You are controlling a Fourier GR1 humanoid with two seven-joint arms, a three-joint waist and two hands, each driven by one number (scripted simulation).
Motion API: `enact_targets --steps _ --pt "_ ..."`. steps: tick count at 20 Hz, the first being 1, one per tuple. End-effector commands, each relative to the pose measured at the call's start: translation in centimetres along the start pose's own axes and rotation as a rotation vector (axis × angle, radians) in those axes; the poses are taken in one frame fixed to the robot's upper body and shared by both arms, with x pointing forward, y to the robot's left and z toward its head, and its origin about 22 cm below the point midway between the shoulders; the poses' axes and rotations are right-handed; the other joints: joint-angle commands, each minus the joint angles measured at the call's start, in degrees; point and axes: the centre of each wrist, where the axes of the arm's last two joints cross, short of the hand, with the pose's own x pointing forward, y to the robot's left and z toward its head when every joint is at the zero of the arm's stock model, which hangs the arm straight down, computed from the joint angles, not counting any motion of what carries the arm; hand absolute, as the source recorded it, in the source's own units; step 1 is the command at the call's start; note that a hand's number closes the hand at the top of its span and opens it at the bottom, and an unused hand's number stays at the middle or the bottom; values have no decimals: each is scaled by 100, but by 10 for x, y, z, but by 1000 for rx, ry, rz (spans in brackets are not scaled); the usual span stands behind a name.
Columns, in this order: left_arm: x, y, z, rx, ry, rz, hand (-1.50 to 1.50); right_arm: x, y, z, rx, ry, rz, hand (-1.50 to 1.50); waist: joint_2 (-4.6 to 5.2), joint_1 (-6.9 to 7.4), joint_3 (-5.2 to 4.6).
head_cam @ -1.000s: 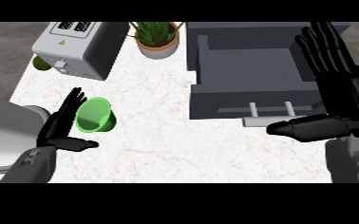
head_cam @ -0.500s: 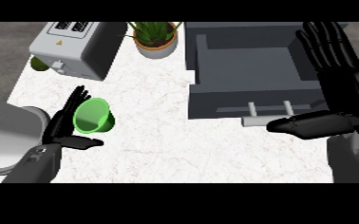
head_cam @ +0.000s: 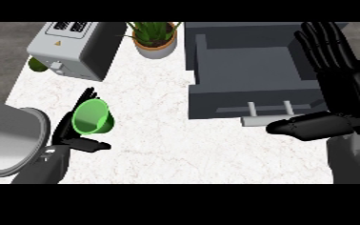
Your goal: Pick up the cup, place it into the drawer and close the drawer
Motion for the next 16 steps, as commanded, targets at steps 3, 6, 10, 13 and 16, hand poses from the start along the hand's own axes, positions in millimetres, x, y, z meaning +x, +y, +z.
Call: enact_targets --steps 3,6,10,13,16 --pt "-7 -16 -2 -140 -90 205 150 2 -1 4 -13 3 8 -150 -15 -29 -2" --pt "-2 -17 -10 -129 -184 162 150 3 -1 6 -4 -11 9 -150 -10 -20 -3" --pt "2 -16 -13 41 -296 -45 150 -4 -13 16 4 8 27 -150 8 -51 1" --pt "18 -29 -44 56 -393 -33 150 2 -14 1 1 14 16 -150 -17 30 7" --pt "1 -39 -28 160 -423 22 150 6 -18 -7 -28 18 28 -150 -30 127 12"
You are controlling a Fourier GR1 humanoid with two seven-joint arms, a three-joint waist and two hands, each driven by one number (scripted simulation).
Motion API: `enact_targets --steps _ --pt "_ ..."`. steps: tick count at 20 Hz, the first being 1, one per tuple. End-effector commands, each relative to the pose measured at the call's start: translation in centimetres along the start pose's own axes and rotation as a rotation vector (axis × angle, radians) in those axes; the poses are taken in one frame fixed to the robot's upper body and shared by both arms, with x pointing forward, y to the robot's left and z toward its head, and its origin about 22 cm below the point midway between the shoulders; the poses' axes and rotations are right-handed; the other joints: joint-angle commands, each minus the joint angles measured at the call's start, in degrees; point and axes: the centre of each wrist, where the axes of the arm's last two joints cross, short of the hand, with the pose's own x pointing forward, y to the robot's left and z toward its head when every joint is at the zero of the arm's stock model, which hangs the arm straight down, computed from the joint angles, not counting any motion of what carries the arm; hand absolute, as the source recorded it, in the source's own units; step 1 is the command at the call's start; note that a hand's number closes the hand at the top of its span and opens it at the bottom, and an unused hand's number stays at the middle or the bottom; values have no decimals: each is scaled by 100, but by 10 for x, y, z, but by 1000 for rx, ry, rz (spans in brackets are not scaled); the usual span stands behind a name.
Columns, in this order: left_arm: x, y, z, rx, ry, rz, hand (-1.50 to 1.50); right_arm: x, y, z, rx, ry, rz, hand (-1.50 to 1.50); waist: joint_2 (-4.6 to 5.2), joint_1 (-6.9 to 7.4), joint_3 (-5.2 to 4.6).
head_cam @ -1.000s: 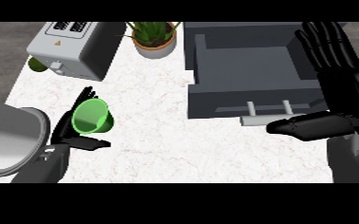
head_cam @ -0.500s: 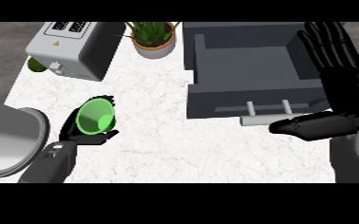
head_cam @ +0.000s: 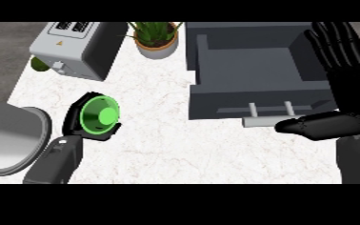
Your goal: Pick up the cup, place it into the drawer and close the drawer
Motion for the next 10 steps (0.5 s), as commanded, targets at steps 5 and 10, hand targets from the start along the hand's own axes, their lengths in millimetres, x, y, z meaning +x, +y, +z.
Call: enact_targets --steps 5,10 --pt "-11 -23 9 292 -216 29 150 -3 -4 6 3 8 6 -150 -41 91 15" --pt "7 -57 -44 128 -268 123 150 -6 -8 8 -11 24 6 -150 -63 118 24"
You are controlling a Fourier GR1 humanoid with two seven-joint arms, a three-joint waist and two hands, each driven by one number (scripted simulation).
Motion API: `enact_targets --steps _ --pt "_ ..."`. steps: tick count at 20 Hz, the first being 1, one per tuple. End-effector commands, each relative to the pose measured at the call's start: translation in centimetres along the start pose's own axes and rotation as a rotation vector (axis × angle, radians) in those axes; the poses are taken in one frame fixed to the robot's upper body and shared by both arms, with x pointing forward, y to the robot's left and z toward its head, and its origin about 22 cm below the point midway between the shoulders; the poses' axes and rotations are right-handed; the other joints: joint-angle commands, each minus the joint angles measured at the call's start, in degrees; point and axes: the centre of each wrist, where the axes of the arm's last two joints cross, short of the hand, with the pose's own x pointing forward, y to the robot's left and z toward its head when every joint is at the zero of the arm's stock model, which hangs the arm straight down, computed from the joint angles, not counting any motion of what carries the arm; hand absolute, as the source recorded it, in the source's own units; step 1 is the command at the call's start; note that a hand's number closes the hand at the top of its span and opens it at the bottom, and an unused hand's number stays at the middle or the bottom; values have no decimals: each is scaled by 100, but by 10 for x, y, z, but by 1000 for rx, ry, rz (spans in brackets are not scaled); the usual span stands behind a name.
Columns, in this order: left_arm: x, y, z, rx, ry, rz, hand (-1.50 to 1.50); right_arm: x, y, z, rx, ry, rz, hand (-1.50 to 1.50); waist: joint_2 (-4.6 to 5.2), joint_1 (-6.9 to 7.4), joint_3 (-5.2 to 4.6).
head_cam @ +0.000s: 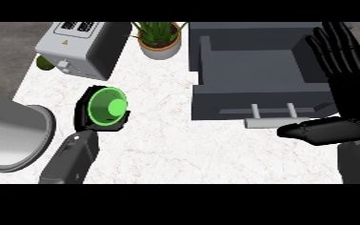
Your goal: Pick up the cup, place it into the drawer and close the drawer
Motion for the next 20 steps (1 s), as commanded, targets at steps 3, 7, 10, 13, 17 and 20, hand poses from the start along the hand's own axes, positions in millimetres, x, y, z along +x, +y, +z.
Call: enact_targets --steps 3,7,10,13,17,20 --pt "18 -45 -50 -169 -137 96 150 0 -4 -1 4 16 19 -150 -48 104 14" --pt "42 -77 -81 -206 -175 97 150 -11 -11 6 -52 25 17 -150 -71 173 19" --pt "79 -112 -128 -282 -183 100 150 8 -12 5 -41 11 25 -150 -92 148 19" --pt "110 -151 -149 -322 -161 98 150 -3 -16 -6 -49 4 20 -150 -74 175 19" --pt "155 -179 -179 -322 -172 56 150 -7 -1 21 -51 16 9 -150 -69 78 17" --pt "172 -219 -178 -338 -154 41 150 -20 5 1 -37 28 37 -150 -45 63 15"
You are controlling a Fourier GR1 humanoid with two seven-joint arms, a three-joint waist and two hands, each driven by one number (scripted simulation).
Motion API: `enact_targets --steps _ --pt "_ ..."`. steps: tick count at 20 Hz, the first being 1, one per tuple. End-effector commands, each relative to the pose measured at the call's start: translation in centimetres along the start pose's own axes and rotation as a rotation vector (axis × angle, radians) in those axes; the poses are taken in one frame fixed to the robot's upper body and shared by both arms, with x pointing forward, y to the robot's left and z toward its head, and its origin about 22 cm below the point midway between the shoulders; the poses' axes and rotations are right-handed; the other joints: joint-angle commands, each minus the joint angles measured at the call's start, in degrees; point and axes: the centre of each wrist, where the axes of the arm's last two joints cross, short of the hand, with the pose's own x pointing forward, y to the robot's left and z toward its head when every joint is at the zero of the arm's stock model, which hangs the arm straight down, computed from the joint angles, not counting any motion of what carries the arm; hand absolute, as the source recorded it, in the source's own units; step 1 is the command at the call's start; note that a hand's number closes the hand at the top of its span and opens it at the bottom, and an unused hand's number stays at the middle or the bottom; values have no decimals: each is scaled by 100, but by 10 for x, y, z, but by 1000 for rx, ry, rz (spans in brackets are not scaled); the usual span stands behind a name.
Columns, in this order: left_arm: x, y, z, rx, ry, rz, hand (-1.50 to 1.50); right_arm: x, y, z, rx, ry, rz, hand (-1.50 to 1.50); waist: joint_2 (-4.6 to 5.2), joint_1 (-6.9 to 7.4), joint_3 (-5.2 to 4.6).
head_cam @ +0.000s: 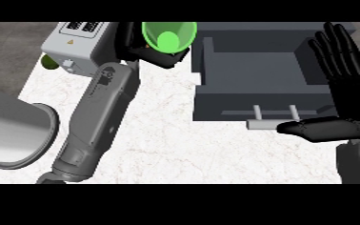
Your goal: Pick up the cup, place it into the drawer and close the drawer
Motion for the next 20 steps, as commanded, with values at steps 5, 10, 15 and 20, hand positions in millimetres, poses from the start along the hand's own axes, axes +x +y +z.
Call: enact_targets --steps 5,10,15,20 --pt "30 -66 -52 -2 99 -87 150 8 -5 -17 23 -28 13 -150 65 -203 -1" --pt "40 -83 -76 1 222 -137 150 1 1 -12 27 -31 1 -150 96 -274 1" --pt "15 -81 -62 0 308 -245 150 4 -9 -13 38 -51 -12 -150 172 -548 8" --pt "6 -83 -56 -106 421 -302 150 15 16 -27 85 -87 -32 -150 219 -810 8"
